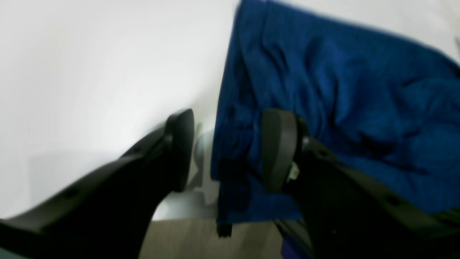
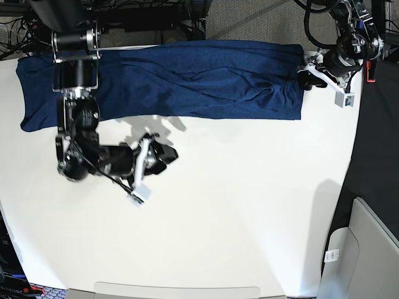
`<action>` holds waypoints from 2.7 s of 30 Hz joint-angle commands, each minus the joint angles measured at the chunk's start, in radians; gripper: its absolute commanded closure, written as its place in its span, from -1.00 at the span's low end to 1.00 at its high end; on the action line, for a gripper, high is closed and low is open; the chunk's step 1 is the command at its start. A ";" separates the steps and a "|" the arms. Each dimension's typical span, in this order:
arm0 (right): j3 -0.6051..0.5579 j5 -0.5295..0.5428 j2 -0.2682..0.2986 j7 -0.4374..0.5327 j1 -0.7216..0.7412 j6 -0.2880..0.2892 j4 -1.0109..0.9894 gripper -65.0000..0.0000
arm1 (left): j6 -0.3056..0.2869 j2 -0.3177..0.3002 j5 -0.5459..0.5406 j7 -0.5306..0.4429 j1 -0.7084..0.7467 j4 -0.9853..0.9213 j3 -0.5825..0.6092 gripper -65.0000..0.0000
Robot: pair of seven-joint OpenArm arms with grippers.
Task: Fold the T-shirt properly
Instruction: 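Move the right gripper to the strip's end and grasp it, then grasp the strip end with the left gripper and fold it toward the middle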
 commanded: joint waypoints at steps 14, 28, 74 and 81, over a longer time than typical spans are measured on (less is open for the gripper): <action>0.194 0.032 0.211 0.012 -0.274 0.006 0.311 0.23 | -0.006 -0.012 -0.084 0.046 -0.076 -0.089 0.002 0.06; 0.308 0.108 0.248 0.012 -0.366 0.006 0.350 0.23 | -0.008 -0.007 -0.264 0.044 -0.076 -0.276 0.048 0.07; 0.469 0.102 0.262 0.012 -0.441 0.006 0.345 0.23 | -0.014 -0.044 -0.311 0.080 -0.279 -0.066 0.227 1.00; 0.477 0.043 0.262 0.012 -0.441 0.006 0.344 0.23 | -0.015 0.075 -0.311 0.080 -0.265 -0.019 0.367 1.00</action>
